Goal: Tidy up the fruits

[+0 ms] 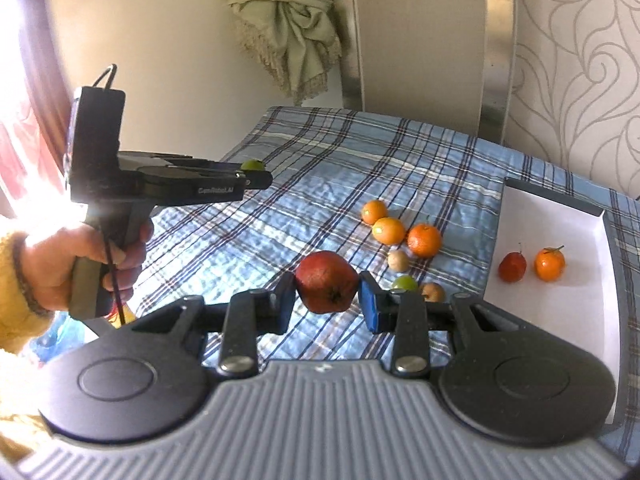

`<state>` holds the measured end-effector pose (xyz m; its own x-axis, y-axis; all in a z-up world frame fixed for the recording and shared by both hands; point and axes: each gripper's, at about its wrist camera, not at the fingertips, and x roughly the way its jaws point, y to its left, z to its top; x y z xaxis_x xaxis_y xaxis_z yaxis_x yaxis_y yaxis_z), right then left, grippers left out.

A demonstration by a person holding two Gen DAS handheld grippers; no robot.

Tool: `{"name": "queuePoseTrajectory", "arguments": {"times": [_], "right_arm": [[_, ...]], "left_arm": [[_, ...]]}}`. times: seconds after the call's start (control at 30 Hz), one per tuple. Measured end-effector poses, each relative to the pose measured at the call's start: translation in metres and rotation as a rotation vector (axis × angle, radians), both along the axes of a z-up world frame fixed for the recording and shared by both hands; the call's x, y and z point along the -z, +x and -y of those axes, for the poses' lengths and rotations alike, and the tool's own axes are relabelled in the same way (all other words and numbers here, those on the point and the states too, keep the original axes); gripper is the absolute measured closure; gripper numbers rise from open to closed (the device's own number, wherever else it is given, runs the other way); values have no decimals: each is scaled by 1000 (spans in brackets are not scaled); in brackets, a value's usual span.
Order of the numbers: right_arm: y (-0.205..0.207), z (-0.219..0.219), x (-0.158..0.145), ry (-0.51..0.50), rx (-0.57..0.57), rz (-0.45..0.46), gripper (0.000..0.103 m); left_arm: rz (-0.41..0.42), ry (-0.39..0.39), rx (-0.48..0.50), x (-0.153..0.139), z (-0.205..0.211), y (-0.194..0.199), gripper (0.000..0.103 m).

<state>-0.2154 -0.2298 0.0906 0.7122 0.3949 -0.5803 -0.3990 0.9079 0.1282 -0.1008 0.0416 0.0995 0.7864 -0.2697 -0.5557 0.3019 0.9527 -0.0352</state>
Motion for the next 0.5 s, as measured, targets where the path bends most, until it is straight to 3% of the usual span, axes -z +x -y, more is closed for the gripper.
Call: {"name": "queuePoseTrajectory", "arguments": {"times": [0.37,0.5], "right_arm": [[-7,5,-10,24,-12,30,66],[-8,9,-1,39,-5,15,66]], "left_arm": [[-21,12,-43,-12,-4,-18,74],[-15,30,-52,-10,-4,-25,74]]}}
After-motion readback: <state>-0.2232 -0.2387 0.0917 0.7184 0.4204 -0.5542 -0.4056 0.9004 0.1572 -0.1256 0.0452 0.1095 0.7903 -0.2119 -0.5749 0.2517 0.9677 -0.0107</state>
